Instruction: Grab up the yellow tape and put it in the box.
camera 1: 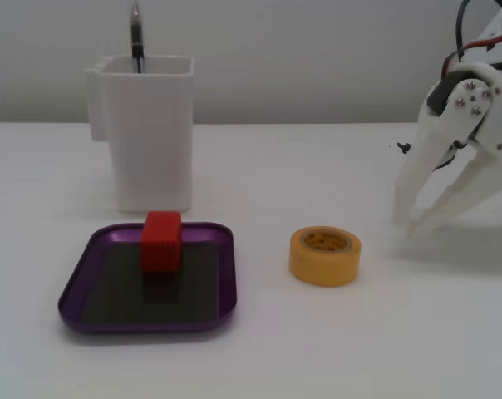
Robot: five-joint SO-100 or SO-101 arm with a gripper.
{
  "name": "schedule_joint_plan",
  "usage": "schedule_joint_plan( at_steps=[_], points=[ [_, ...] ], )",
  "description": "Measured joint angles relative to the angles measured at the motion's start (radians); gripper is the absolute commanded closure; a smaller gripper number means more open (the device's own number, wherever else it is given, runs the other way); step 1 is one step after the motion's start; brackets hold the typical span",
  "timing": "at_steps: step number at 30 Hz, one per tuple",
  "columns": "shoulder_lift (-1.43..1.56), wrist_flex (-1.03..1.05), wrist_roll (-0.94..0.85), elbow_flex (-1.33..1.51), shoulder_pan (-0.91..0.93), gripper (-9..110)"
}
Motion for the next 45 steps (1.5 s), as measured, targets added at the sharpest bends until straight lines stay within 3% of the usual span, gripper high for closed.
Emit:
schedule_joint_plan(
  at_steps=[30, 36, 45],
  points=[
    [0.000, 0.000, 0.000, -0.002, 0.006, 102],
    [0.000, 0.000, -0.002, -0.147, 0.006, 102],
    [-0.281, -0.071, -0.247, -0.373, 0.006, 91]
  ],
)
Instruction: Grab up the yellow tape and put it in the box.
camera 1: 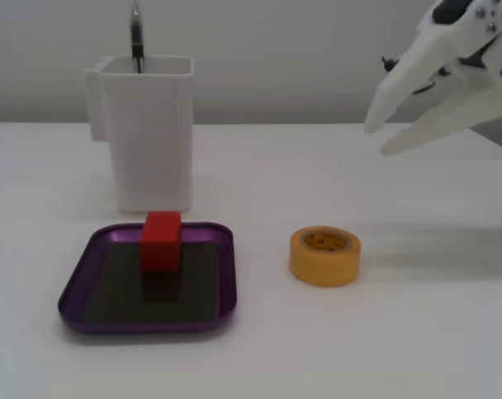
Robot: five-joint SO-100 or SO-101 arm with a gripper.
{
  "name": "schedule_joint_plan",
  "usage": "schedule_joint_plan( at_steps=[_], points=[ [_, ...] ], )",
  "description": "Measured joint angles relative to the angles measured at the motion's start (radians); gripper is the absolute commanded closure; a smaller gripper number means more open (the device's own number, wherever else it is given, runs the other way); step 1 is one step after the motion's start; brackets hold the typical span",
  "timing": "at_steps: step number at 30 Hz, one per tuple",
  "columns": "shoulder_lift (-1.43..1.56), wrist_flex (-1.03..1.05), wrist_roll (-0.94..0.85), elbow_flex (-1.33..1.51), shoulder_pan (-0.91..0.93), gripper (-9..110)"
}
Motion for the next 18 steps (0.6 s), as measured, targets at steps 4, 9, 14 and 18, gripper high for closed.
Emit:
schedule_joint_plan(
  at_steps=[4, 9, 14, 18],
  points=[
    [-0.275, 0.041, -0.040, -0.179, -0.002, 89],
    [-0.657, 0.138, -0.046, -0.400, -0.002, 86],
    [-0.996, 0.202, -0.048, -0.589, -0.020, 85],
    [-1.177, 0.216, -0.048, -0.695, -0.061, 86]
  ],
)
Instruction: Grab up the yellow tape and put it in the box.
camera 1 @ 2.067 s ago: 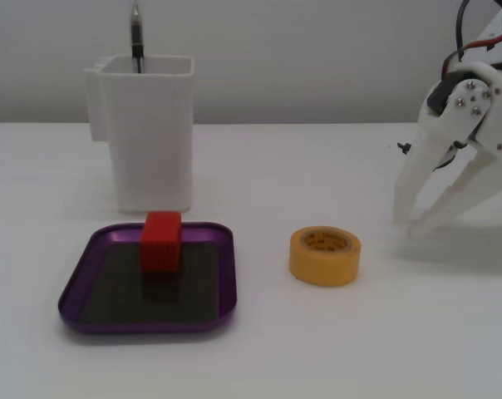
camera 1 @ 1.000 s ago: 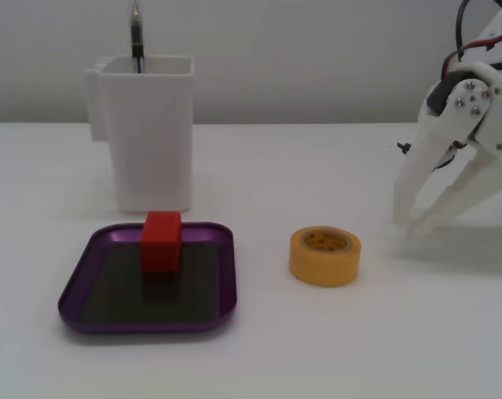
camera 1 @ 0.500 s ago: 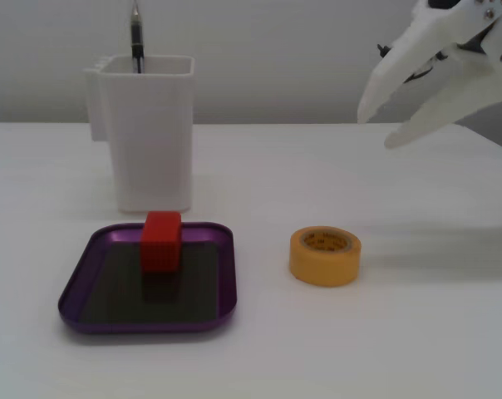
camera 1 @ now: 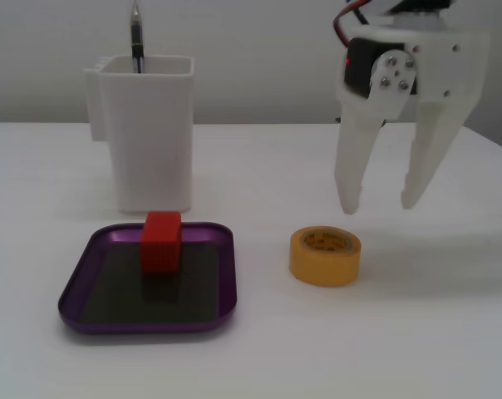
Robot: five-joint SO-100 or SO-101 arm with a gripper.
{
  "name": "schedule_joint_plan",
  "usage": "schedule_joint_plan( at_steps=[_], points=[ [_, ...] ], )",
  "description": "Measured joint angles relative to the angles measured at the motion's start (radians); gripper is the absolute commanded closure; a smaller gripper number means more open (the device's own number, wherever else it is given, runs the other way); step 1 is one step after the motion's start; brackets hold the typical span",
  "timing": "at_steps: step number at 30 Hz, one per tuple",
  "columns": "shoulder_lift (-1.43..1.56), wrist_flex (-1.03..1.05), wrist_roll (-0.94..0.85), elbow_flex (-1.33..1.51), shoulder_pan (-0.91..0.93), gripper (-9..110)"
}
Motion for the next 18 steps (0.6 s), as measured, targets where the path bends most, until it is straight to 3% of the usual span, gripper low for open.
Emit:
schedule_joint_plan(
  at_steps=[18],
  points=[
    [-0.241, -0.121, 0.015, -0.091, -0.008, 86]
  ],
)
